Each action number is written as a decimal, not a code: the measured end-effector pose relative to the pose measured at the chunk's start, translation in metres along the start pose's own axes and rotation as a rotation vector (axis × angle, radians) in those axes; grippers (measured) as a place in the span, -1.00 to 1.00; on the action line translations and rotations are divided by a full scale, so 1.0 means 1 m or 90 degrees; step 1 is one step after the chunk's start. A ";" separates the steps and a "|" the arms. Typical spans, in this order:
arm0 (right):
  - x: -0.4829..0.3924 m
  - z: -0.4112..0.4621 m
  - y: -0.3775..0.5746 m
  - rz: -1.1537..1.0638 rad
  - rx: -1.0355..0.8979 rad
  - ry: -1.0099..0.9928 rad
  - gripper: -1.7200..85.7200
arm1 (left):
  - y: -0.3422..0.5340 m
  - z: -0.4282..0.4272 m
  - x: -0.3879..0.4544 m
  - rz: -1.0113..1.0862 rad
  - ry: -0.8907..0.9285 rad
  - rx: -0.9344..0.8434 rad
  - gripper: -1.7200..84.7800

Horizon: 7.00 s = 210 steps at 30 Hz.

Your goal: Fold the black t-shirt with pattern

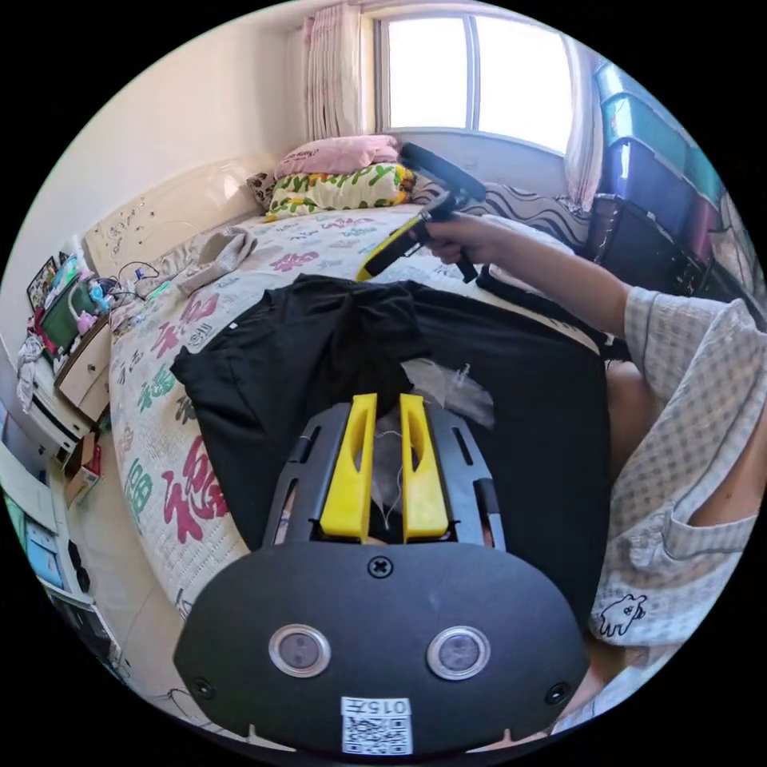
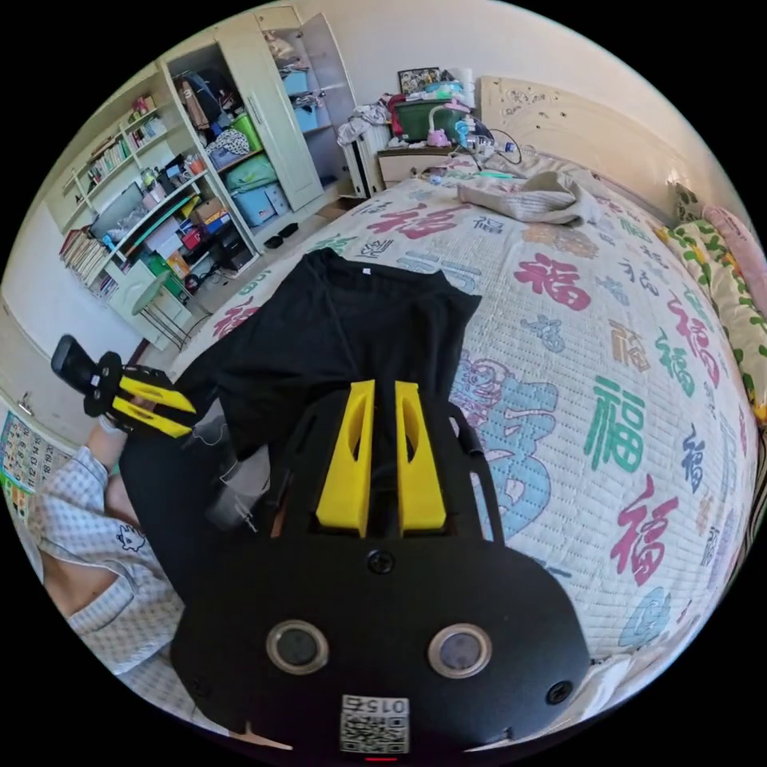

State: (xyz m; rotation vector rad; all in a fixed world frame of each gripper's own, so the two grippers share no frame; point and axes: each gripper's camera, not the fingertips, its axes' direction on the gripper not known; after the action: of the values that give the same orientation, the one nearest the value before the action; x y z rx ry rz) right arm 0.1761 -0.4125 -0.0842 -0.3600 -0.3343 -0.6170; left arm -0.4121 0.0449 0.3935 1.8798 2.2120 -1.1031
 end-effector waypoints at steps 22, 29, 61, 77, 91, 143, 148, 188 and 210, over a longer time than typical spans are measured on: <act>-0.002 -0.008 -0.004 -0.071 0.054 0.088 -0.80 | -0.098 0.026 -0.225 -0.296 -0.185 0.004 -0.83; 0.069 0.055 -0.063 0.080 -0.048 -0.078 -0.66 | -0.132 0.073 -0.289 -0.368 -0.135 -0.097 -0.81; 0.056 0.015 0.107 -0.020 0.047 -0.005 -0.97 | -0.023 0.031 -0.243 -0.323 -0.192 0.029 -0.96; -0.158 -0.105 0.532 -0.274 0.057 -0.071 -0.97 | 0.223 -0.152 0.173 0.036 -0.170 0.060 -0.96; -0.216 -0.054 0.667 -0.332 -0.063 0.069 -0.98 | 0.321 -0.133 0.287 0.096 -0.183 -0.017 -0.96; 0.066 -0.007 0.406 0.220 0.002 0.055 -0.73 | 0.198 -0.136 -0.156 -0.527 0.000 -0.014 -0.67; 0.053 0.005 0.401 0.175 -0.014 0.099 -0.82 | 0.180 -0.123 -0.139 -0.470 -0.060 -0.070 -0.70; 0.032 0.072 0.481 0.082 0.093 0.013 -0.86 | 0.224 -0.029 -0.020 -0.309 -0.367 -0.106 -0.76; -0.166 0.213 0.648 -0.394 -0.159 0.014 -0.80 | 0.317 0.024 0.190 0.091 -0.075 -0.158 -0.75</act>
State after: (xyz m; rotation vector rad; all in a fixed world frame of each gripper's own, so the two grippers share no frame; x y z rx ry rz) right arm 0.4039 0.2506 -0.1094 -0.4915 -0.3492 -1.2760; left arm -0.1953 0.1978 0.1355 1.7871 2.0107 -0.8498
